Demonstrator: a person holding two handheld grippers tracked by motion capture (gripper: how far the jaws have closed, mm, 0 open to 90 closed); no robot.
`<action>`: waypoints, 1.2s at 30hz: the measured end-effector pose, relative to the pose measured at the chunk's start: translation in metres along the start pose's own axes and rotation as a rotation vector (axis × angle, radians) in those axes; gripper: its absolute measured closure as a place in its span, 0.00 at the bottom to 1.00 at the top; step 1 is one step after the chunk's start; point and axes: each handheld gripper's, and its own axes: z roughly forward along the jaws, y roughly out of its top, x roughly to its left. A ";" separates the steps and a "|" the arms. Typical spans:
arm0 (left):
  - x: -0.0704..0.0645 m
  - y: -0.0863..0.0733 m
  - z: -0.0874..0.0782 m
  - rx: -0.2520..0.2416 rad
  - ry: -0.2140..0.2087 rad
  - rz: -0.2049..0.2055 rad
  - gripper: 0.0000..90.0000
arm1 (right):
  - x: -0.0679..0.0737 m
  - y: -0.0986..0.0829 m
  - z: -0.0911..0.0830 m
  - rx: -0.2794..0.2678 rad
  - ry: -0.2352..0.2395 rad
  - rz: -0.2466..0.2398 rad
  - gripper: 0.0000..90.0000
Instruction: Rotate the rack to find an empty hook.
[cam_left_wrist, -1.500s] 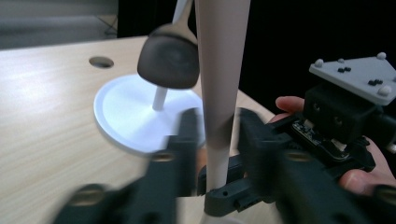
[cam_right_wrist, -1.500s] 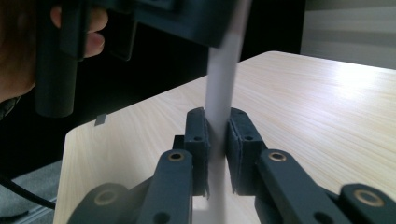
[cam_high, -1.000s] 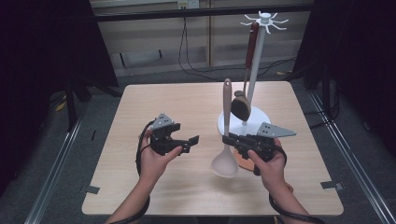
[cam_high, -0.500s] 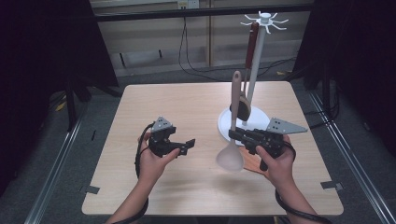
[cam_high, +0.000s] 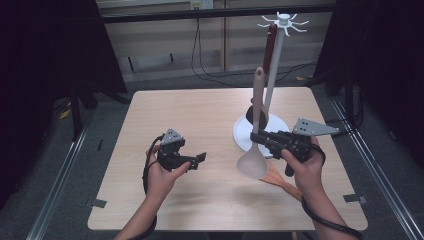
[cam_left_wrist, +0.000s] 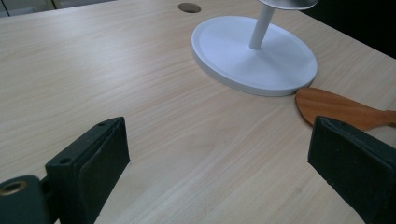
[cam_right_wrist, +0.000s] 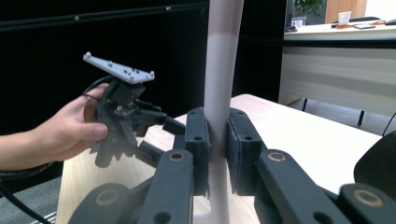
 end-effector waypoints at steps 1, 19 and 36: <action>0.000 0.000 0.000 0.002 0.001 0.000 0.06 | 0.000 0.000 0.000 0.000 0.000 0.000 0.89; 0.004 -0.004 -0.001 0.027 0.014 0.003 0.06 | -0.024 0.032 -0.012 -0.052 -0.003 -0.021 0.89; 0.004 -0.007 0.001 0.044 0.021 0.005 0.06 | -0.052 0.046 -0.017 -0.078 0.030 0.022 0.89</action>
